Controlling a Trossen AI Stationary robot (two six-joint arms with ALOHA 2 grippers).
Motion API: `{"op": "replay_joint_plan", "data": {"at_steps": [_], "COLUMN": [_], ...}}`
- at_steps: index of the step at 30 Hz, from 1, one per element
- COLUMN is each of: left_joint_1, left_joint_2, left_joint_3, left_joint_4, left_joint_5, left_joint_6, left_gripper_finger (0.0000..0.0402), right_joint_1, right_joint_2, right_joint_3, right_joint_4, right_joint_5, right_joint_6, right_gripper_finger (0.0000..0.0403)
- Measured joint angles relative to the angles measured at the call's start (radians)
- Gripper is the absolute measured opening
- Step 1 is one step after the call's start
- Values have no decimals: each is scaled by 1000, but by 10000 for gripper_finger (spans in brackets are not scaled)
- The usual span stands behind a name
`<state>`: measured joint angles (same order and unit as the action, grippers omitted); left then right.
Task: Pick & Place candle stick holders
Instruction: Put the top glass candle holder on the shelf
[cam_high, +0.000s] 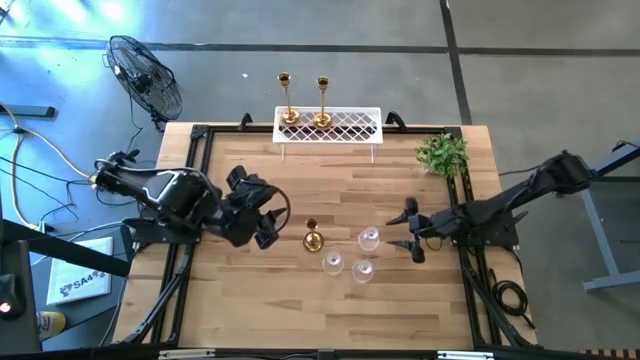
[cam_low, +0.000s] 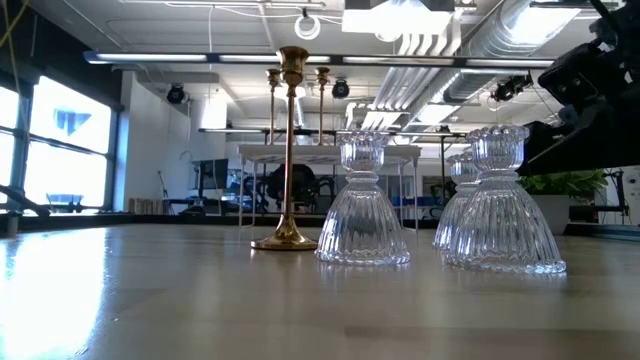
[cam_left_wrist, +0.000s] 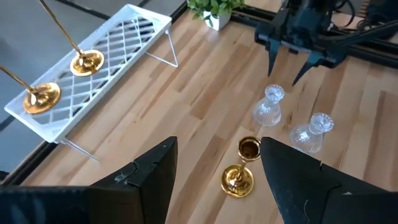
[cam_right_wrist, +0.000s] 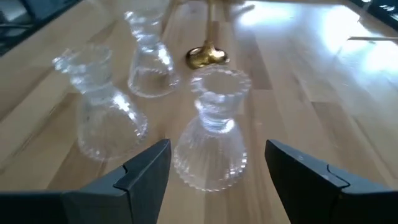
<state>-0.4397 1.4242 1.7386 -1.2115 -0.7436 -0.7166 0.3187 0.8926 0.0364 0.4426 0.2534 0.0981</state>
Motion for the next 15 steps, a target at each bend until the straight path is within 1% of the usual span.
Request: {"op": "replay_joint_plan", "data": {"at_steps": [3, 7, 15], "left_joint_1": [-8, -6, -6], "left_joint_2": [0, 0, 1], "left_joint_3": [0, 0, 0], "left_joint_4": [6, 6, 6], "left_joint_5": [-30, -35, -58], "left_joint_6": [-2, -7, -7], "left_gripper_finger": [225, 225, 225], "right_joint_1": [-10, -36, -73], "right_joint_2": [53, 115, 253], "right_joint_3": [0, 15, 131], "right_joint_4": [44, 63, 64], "right_joint_5": [-2, -25, -58], "right_joint_6": [-1, -1, -51], "right_gripper_finger": [257, 257, 257]}}
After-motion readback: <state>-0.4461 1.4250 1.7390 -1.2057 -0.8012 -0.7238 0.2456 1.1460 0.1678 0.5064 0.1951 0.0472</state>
